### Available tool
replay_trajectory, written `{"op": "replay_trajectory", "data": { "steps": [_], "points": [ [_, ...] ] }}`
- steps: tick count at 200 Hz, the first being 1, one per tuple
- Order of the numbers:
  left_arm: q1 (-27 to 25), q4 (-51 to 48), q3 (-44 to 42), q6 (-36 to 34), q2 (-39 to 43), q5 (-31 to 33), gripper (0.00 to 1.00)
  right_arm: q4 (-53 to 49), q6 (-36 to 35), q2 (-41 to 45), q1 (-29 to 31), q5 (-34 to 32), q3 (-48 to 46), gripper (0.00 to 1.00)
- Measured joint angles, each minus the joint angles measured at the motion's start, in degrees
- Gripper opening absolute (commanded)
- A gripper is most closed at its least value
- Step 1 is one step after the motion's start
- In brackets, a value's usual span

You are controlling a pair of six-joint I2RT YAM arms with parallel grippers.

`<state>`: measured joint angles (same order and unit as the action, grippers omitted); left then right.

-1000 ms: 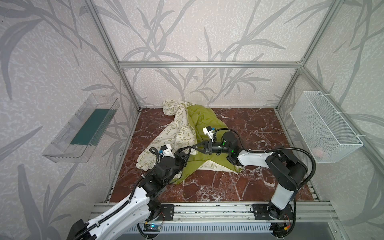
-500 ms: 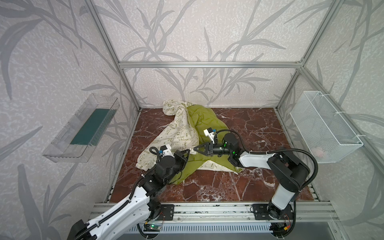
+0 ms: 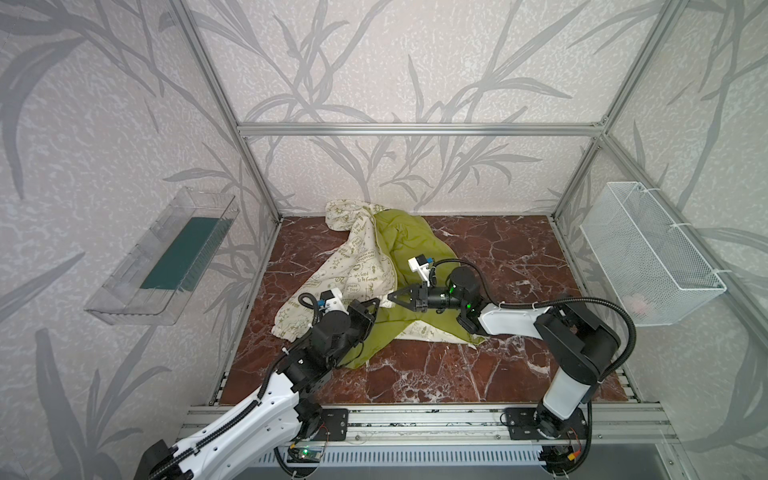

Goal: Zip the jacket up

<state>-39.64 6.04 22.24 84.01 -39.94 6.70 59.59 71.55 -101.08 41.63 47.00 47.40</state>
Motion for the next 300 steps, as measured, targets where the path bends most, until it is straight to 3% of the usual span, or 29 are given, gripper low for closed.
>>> {"op": "replay_trajectory", "data": {
  "steps": [108, 170, 245, 300],
  "points": [
    [2.56, 0.59, 3.45, -0.72, -2.67, -4.59, 0.00, 1.33, 2.64, -4.55, 0.00, 0.79, 4.72, 0.00],
    [3.72, 1.33, 3.93, -1.16, -3.63, -6.60, 0.23, 1.36, 3.67, -5.79, -0.11, 1.29, 5.07, 0.00],
    [4.20, 1.29, 4.17, -1.51, -3.67, -7.91, 0.31, 0.76, 3.89, -6.23, -0.11, 2.05, 6.49, 0.00],
    [4.59, 1.25, 4.68, -1.53, -3.69, -8.37, 0.29, -0.50, 3.89, -6.45, -0.11, 2.82, 8.20, 0.00]
  ]
}}
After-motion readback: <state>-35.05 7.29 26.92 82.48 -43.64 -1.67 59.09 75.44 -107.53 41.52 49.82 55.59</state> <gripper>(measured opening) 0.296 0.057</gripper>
